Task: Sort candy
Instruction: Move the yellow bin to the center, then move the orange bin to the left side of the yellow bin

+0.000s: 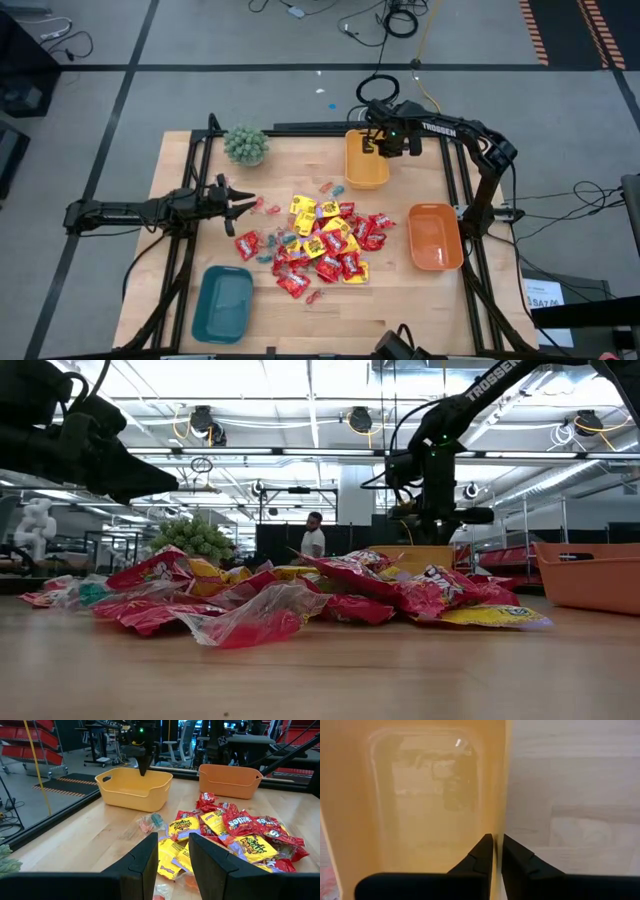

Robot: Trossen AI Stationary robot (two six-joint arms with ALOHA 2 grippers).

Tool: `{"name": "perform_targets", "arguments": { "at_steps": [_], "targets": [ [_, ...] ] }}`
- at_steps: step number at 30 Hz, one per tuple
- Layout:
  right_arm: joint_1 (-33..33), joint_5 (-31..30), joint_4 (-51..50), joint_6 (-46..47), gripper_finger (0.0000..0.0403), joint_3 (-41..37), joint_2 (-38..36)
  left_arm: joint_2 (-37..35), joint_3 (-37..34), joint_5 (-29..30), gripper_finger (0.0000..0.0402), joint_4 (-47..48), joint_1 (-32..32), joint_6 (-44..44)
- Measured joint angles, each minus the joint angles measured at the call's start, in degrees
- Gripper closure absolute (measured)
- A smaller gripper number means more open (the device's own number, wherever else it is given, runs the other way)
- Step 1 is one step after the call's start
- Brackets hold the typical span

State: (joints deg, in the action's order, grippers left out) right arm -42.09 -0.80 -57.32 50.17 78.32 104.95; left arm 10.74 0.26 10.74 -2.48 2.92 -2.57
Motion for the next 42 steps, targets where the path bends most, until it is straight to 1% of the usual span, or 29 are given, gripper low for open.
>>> {"name": "perform_targets", "arguments": {
  "at_steps": [6,10,16,19,22,27,28,30,32,34,36,42],
  "targets": [
    [0.1,1.0,-1.0,-0.2,0.0354,0.0,-0.3,0.0,0.0,0.0,0.0283,0.0,0.0,0.0],
    [0.2,1.1,-2.9,-2.6,0.0335,0.0,-2.5,0.0,0.0,0.0,0.0283,0.0,0.0,0.0],
    [-0.7,0.7,-7.2,-5.8,0.0311,0.0,-9.8,0.0,0.0,0.0,0.0283,0.0,0.0,0.0],
    [-0.4,0.8,-11.7,-9.3,0.0299,0.0,-14.5,0.0,0.0,0.0,0.0283,0.0,0.0,0.0],
    [0.6,-0.1,-19.1,-7.1,0.0287,0.0,-19.1,0.0,0.0,0.0,0.0283,0.0,0.0,0.0],
    [5.4,-5.8,-30.8,0.0,0.0265,0.0,-25.7,0.0,0.0,0.0,0.0283,0.0,0.0,0.0],
    [6.5,-6.2,-32.3,1.2,0.026,0.0,-26.6,0.0,0.0,0.0,0.0283,0.0,0.0,0.0],
    [8.8,-5.8,-32.2,2.0,0.0251,-0.8,-28.6,0.0,0.0,0.0,0.0283,0.0,0.0,0.0],
    [10.5,-3.3,-31.4,1.7,0.0243,-2.5,-30.5,0.0,0.0,0.0,0.0283,0.0,0.0,0.0],
    [11.8,-1.5,-31.9,0.3,0.0237,-4.3,-31.0,0.0,0.0,0.0,0.0283,0.0,0.0,0.0],
    [12.6,-1.0,-32.5,-2.8,0.0231,-6.8,-30.9,0.0,0.0,0.0,0.0283,0.0,0.0,0.0],
    [15.4,-0.5,-32.3,-20.9,0.0228,-15.0,-30.7,0.0,0.0,0.0,0.0283,0.0,0.0,0.0]
  ]
}}
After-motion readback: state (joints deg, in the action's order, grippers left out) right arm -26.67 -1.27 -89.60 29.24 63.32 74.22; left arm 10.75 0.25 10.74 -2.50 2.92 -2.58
